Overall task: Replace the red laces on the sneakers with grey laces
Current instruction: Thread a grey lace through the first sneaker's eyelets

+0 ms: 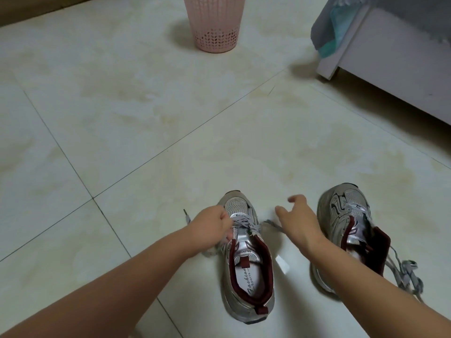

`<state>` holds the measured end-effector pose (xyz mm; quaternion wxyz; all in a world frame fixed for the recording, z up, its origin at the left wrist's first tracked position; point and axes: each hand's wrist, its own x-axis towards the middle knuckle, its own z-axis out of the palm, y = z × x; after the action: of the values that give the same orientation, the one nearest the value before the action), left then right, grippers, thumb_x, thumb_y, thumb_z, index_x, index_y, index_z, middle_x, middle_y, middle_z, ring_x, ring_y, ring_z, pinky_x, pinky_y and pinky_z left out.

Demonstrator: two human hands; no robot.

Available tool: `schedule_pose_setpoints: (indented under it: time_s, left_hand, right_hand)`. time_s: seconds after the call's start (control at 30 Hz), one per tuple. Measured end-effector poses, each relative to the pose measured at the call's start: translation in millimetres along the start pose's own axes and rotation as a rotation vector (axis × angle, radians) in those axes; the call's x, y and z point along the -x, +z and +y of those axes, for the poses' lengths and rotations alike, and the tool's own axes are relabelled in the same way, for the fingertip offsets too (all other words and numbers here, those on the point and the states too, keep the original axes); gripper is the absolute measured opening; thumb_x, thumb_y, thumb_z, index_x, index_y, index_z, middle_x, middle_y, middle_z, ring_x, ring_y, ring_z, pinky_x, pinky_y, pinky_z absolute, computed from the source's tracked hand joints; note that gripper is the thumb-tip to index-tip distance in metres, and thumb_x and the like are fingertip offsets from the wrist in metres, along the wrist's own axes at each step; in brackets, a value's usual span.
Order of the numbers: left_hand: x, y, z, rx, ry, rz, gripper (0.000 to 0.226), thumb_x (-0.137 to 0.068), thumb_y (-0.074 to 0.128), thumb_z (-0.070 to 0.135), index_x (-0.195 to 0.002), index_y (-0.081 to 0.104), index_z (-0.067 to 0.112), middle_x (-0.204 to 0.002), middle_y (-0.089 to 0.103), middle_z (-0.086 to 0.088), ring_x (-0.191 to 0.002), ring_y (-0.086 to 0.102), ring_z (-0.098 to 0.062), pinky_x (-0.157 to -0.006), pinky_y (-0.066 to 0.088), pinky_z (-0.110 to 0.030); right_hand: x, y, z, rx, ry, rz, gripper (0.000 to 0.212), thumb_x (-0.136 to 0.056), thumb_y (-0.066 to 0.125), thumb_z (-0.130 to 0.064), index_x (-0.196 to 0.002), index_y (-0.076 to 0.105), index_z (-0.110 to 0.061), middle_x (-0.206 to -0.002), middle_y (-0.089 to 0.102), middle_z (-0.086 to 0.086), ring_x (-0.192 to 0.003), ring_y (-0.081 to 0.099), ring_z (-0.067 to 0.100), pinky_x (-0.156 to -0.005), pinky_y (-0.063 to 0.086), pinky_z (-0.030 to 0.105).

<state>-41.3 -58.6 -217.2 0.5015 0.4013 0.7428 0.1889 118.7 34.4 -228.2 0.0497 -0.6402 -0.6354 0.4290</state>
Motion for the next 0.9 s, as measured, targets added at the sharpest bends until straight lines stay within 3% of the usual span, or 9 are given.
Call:
schedule_pose_setpoints:
  time_s: [0.07,0.17,0.3,0.47,0.53,0.6,0.67,0.77,0.9]
  left_hand:
    - [1.0,-4.3,11.1,0.087,0.040,0.007,0.024,-0.094,0.042,0.011,-0.071,0.048,0.012,-0.058,0.055,-0.001,-0.040,0.048,-0.007,-0.048,0.039,-0.019]
    - [1.3,-12.4,26.1,0.154,0.167,0.070,0.019,-0.090,0.051,0.008,-0.073,0.050,0.016,-0.058,0.054,0.000,-0.048,0.049,-0.008,-0.057,0.042,-0.022]
    - [1.0,-31.1,31.0,-0.026,0.268,0.103,0.013,-0.086,0.060,0.012,-0.075,0.057,0.019,-0.053,0.055,0.008,-0.041,0.047,0.004,-0.054,0.041,-0.021]
    - [1.5,-52.2,11.8,-0.447,0.192,0.078,0.019,-0.090,0.055,0.026,-0.076,0.062,0.016,-0.057,0.057,0.012,-0.055,0.050,-0.002,-0.062,0.039,-0.024]
    - [2.9,-50.7,8.5,-0.434,0.194,0.064,0.019,-0.090,0.055,0.026,-0.077,0.063,0.014,-0.056,0.056,0.012,-0.053,0.048,-0.001,-0.059,0.037,-0.024]
    - [3.7,-45.3,11.3,-0.436,0.241,0.068,0.018,-0.089,0.056,0.026,-0.080,0.065,0.014,-0.058,0.056,0.012,-0.052,0.045,0.002,-0.060,0.036,-0.024]
    - [3.5,-39.6,18.3,-0.452,0.316,0.095,0.015,-0.089,0.056,0.027,-0.079,0.063,0.018,-0.062,0.056,0.010,-0.054,0.044,0.000,-0.061,0.035,-0.024]
    - [0.5,-34.1,26.7,-0.432,0.368,0.163,0.012,-0.088,0.056,0.027,-0.080,0.063,0.022,-0.068,0.061,0.007,-0.060,0.046,-0.005,-0.062,0.036,-0.025]
    - [-4.9,-37.3,17.2,-0.529,0.319,0.169,0.022,-0.090,0.051,0.026,-0.074,0.060,0.014,-0.071,0.065,0.003,-0.058,0.046,-0.007,-0.058,0.030,-0.025]
  right_hand:
    - [11.1,4.6,-11.8,-0.004,-0.214,-0.114,0.037,-0.085,0.057,-0.018,-0.120,0.046,-0.023,-0.075,0.055,-0.002,-0.070,0.055,0.011,-0.066,0.041,0.022]
    - [27.6,18.9,-25.2,0.089,-0.433,-0.296,0.023,-0.079,0.066,-0.021,-0.079,0.052,-0.040,-0.053,0.045,-0.011,-0.048,0.041,0.001,-0.051,0.034,0.015]
    - [21.1,19.3,-27.3,0.007,-0.369,-0.162,0.037,-0.088,0.057,-0.023,-0.052,0.049,-0.019,-0.045,0.045,-0.009,-0.046,0.039,0.003,-0.052,0.032,0.024]
    - [5.2,2.0,-13.4,-0.322,-0.029,-0.070,0.024,-0.089,0.048,-0.007,-0.069,0.062,-0.008,-0.052,0.051,-0.002,-0.048,0.046,0.012,-0.056,0.038,0.031]
    - [8.0,3.0,-12.2,-0.271,-0.067,-0.055,0.018,-0.086,0.053,-0.007,-0.101,0.061,-0.010,-0.082,0.055,0.004,-0.075,0.052,0.019,-0.077,0.047,0.039]
    - [13.6,2.9,-15.7,-0.128,-0.225,-0.061,0.053,-0.080,0.061,-0.010,-0.130,0.045,-0.021,-0.109,0.048,-0.004,-0.104,0.046,0.014,-0.094,0.039,0.034]
    - [20.3,4.2,-25.2,0.060,-0.446,-0.113,0.063,-0.077,0.067,-0.020,-0.133,0.041,-0.030,-0.113,0.045,-0.015,-0.111,0.038,0.004,-0.101,0.028,0.031]
    - [26.7,10.1,-38.4,0.185,-0.572,-0.241,0.012,-0.085,0.062,-0.030,-0.094,0.064,-0.022,-0.072,0.057,-0.010,-0.075,0.051,0.007,-0.083,0.034,0.027]
    - [19.2,0.1,-43.3,0.045,-0.465,-0.160,0.025,-0.092,0.052,-0.019,-0.067,0.058,-0.019,-0.050,0.041,-0.010,-0.050,0.037,0.007,-0.054,0.030,0.025]
